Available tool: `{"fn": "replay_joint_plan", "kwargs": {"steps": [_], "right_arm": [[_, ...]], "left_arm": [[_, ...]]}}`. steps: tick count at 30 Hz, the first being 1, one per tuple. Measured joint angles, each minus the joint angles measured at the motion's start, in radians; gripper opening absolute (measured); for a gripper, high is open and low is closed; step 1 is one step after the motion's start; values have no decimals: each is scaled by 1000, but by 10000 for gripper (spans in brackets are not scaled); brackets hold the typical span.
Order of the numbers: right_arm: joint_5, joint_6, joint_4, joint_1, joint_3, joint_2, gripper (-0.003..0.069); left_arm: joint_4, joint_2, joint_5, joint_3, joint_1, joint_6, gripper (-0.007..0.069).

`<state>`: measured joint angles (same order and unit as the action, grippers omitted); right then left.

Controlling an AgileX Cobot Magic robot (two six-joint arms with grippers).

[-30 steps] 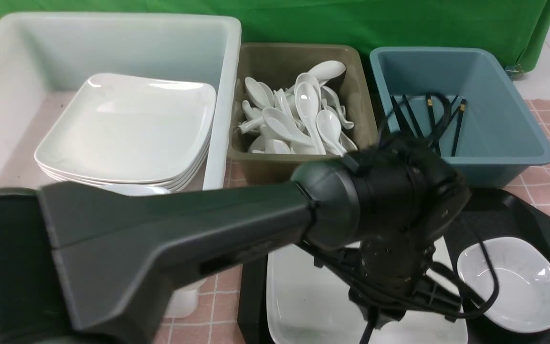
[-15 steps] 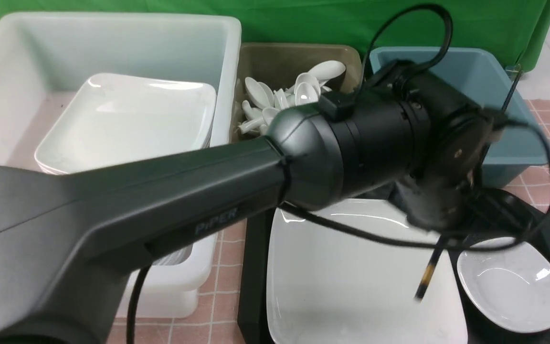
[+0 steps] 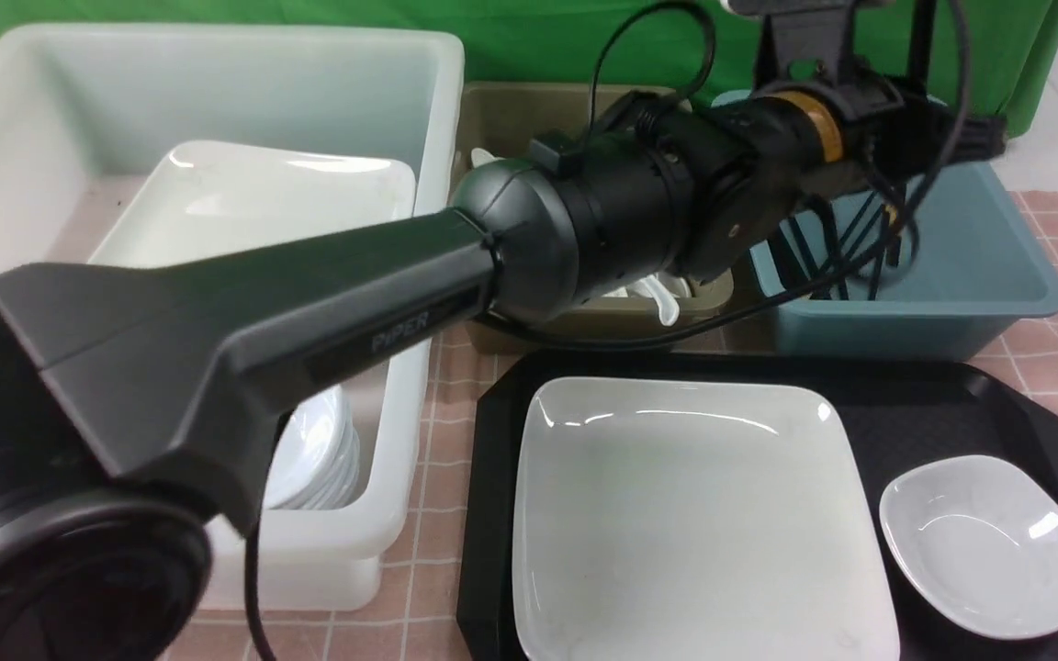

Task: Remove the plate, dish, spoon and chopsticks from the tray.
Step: Use the left arm to put the chopsticks into the small storage box on the right

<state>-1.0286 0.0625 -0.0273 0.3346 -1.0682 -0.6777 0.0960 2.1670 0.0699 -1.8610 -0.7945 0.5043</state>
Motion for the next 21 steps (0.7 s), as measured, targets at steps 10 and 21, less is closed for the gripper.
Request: {"fn": "replay_joint_plan", "kwargs": {"steps": [10,21], "right_arm": [[504,-80,-6,0,215,56,30],[716,-85,-7,0,360,56,30]], "left_arm": [[10,130,209,0,71,0,23],[20,211,305,0,84,-65,23]]}}
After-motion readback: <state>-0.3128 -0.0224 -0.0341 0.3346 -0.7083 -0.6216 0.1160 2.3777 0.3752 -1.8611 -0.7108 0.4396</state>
